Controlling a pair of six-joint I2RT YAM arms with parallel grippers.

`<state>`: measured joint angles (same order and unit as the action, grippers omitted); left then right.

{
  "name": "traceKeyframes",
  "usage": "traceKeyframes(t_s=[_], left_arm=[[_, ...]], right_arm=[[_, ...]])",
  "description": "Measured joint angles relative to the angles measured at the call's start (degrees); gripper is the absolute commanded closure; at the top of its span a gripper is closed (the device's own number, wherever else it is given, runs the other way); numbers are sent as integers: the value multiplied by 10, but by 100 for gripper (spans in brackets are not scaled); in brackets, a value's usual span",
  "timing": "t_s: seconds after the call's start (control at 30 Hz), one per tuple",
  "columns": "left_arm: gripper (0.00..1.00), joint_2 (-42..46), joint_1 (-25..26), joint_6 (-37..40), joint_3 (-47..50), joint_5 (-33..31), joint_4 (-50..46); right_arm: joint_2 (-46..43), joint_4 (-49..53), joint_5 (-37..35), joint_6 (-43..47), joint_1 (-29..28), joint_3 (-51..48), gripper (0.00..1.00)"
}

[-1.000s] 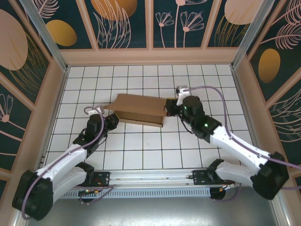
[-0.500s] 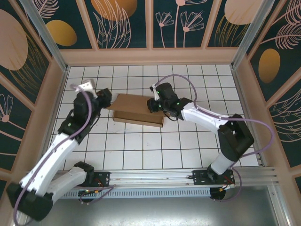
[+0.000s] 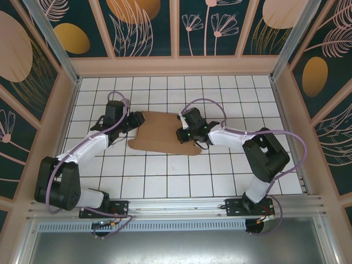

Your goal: Fold the paper box

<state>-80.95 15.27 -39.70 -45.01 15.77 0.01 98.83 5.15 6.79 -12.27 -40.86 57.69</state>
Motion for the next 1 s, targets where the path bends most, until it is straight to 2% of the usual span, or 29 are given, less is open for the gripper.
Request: traceKeyframes(t_s=[0.27, 0.43, 0.53, 0.73, 0.9, 1.0], left_arm=[[71, -44, -2, -56, 74, 31, 96], [70, -38, -2, -77, 95, 34, 135], [67, -23, 1, -80, 97, 37, 117], [56, 21, -1, -24, 18, 5, -4], [34, 11, -34, 18, -45, -36, -21], [33, -24, -47, 22, -45, -52, -22]], right_arm=[[0, -31, 19, 5, 13, -15, 82], [0, -40, 27, 16, 16, -16, 67], [-12, -47, 37, 18, 19, -27, 58], [-94, -42, 56, -3, 75, -86, 43], [-144, -56, 28, -43, 111, -125, 23], [-147, -63, 0, -66, 129, -139, 17]])
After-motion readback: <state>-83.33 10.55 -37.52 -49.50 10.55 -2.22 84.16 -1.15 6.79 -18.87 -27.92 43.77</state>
